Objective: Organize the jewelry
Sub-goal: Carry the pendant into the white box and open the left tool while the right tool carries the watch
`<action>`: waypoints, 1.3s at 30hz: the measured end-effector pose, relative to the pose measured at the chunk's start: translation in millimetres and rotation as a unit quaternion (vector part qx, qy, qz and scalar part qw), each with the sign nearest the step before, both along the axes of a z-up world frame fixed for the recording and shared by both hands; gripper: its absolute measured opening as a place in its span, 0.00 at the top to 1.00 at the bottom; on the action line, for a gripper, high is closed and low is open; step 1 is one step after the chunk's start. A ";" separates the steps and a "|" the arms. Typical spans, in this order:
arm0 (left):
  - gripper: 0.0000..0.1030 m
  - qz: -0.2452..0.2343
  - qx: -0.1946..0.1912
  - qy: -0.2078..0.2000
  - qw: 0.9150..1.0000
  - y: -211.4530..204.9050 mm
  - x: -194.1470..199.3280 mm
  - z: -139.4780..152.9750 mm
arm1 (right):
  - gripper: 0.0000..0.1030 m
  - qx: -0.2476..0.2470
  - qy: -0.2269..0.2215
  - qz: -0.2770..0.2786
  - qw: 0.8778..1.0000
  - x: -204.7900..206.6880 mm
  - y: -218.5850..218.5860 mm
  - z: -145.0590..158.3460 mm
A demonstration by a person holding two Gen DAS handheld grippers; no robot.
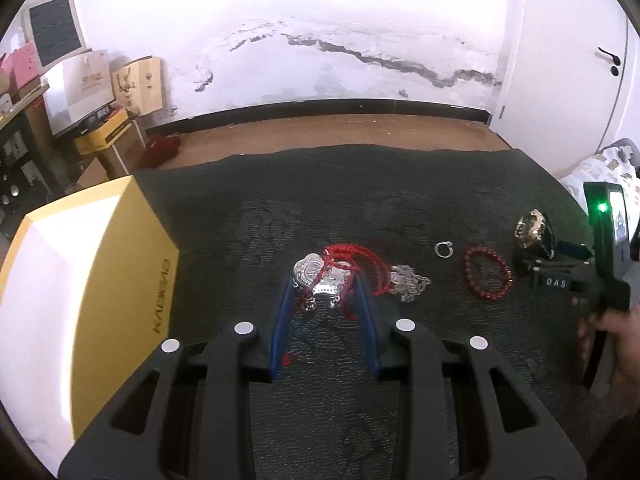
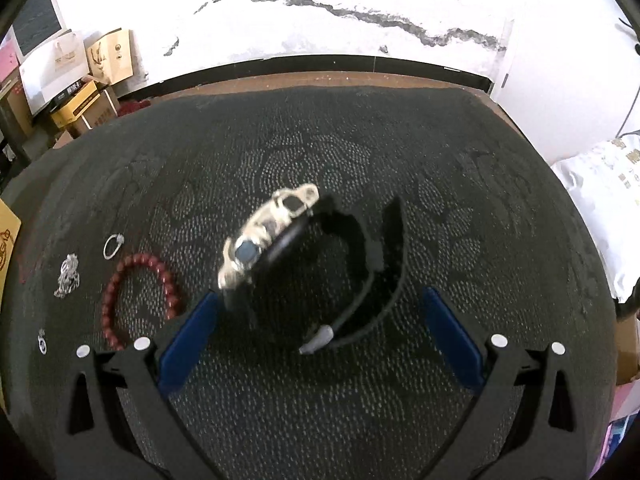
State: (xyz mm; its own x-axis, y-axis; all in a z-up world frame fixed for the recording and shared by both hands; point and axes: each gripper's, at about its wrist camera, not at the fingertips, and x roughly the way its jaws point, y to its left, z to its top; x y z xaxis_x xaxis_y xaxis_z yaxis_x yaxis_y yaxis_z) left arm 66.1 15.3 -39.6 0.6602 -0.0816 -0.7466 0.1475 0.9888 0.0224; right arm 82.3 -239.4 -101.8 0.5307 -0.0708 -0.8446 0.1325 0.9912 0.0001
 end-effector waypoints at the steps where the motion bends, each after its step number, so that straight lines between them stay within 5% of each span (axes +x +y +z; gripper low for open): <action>1: 0.70 0.002 0.002 0.001 1.000 0.8 -0.1 1.1 | 0.16 0.000 0.000 0.001 1.000 0.4 1.3 1.3; 3: 0.70 0.004 0.004 0.002 1.000 2.5 -1.0 4.4 | 0.37 0.006 -0.004 0.009 1.000 2.6 3.6 8.4; 6: 0.70 0.005 0.006 0.001 1.000 2.4 -3.8 10.8 | 0.40 0.026 0.010 -0.004 1.000 1.0 1.4 14.7; 11: 0.70 0.009 0.006 0.000 1.000 4.7 -8.1 24.2 | 0.41 0.037 -0.012 0.002 0.999 -14.6 24.2 52.8; 16: 0.70 0.022 0.011 -0.018 1.000 11.5 -19.3 43.0 | 0.41 0.041 -0.054 0.044 0.997 -35.9 64.3 109.1; 22: 0.70 0.045 0.008 -0.028 0.999 38.7 -36.3 62.8 | 0.41 0.053 -0.072 0.109 0.990 -58.2 128.0 142.9; 32: 0.70 0.129 -0.003 -0.051 0.990 143.4 -60.8 92.5 | 0.41 0.058 -0.086 0.206 0.973 -71.9 249.8 155.3; 39: 0.70 0.193 0.022 -0.041 0.980 222.2 -71.8 78.7 | 0.41 0.060 -0.084 0.253 0.962 -75.4 319.7 151.3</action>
State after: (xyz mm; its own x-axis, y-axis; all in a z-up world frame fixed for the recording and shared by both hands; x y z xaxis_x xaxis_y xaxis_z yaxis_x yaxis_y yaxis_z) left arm -5.7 237.5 39.1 0.6931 0.2162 -0.6877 -0.2407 0.9686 0.0619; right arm 6.9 80.3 49.4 0.6020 0.3251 -0.7293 -0.3784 0.9204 0.0979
